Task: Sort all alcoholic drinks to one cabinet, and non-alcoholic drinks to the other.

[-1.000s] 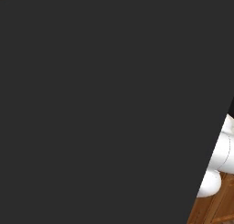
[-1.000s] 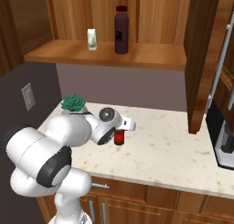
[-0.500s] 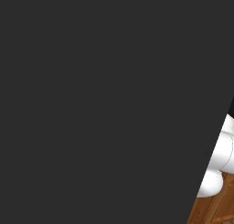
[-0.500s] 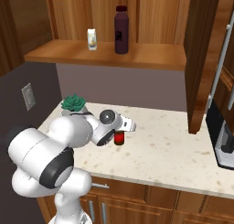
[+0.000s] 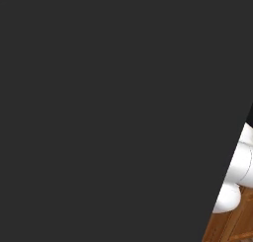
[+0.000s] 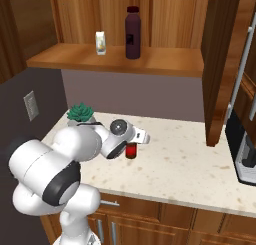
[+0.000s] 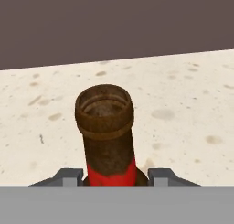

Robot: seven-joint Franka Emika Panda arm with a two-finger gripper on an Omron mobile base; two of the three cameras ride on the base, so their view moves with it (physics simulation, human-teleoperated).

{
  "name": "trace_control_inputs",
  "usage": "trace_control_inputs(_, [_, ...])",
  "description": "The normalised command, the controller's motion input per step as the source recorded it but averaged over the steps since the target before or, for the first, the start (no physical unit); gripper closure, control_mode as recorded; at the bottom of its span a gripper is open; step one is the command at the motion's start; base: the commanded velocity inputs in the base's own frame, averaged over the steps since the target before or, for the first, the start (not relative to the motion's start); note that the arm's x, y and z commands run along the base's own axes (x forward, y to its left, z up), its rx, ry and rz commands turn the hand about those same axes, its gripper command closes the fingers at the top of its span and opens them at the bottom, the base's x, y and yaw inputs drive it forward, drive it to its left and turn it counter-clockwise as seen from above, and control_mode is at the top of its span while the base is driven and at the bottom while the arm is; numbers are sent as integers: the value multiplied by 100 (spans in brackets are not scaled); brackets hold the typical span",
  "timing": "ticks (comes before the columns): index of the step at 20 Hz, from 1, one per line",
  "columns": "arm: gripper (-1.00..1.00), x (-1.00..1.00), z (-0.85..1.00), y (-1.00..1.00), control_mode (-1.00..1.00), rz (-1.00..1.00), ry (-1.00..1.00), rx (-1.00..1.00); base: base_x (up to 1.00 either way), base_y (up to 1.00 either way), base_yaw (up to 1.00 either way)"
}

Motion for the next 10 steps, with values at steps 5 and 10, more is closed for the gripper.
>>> trace_control_inputs(5, [100,0,25,-14,-100,0,1,0,0,0,0])
trace_control_inputs(10, [100,-1,38,-6,-100,0,2,-1,0,0,0])
